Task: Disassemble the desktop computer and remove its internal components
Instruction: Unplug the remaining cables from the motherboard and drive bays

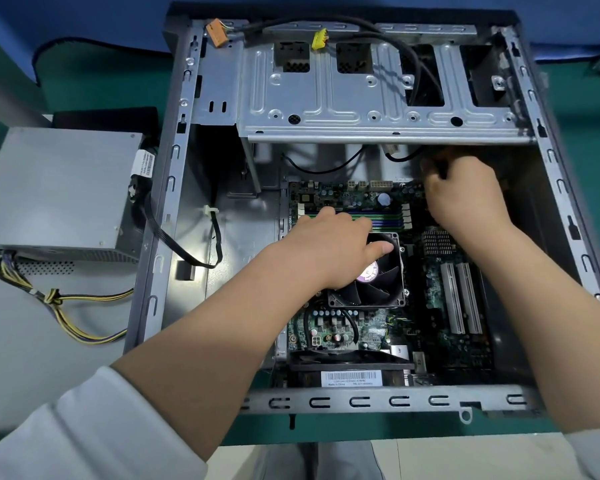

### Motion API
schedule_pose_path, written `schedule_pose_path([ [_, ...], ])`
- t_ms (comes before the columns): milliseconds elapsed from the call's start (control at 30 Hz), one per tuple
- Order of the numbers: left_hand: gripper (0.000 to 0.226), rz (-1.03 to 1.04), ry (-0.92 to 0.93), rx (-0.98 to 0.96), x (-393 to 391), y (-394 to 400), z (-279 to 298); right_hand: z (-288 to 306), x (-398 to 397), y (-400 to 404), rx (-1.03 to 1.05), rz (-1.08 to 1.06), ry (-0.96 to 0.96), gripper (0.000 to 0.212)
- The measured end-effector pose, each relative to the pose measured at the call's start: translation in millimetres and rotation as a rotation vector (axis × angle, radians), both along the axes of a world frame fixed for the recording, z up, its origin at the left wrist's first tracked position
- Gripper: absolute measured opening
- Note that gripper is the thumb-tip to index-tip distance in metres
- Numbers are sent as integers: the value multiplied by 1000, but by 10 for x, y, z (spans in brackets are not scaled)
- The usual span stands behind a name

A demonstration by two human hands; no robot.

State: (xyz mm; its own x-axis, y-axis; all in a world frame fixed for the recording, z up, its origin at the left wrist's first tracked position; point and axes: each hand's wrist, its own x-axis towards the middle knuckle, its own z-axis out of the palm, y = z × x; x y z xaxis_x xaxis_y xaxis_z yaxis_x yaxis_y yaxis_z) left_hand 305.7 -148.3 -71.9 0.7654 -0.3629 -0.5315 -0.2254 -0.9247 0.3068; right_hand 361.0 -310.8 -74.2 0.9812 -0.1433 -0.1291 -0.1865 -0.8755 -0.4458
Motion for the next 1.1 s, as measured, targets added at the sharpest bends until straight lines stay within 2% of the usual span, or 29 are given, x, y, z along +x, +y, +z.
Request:
schedule_pose_path([
  [300,56,-2,4,-2,9,-2,5,17,9,-2,43,-23,-2,28],
  [533,57,-3,6,-2,12,6,-4,-41,21,-41,-28,10,-55,29],
  [800,56,-8,2,1,1,15,-21,-34,37,-41,20,-21,3,26],
  [1100,51,107,-65,-126,34,22,23,40,-3,-118,73,-91,-43,24],
])
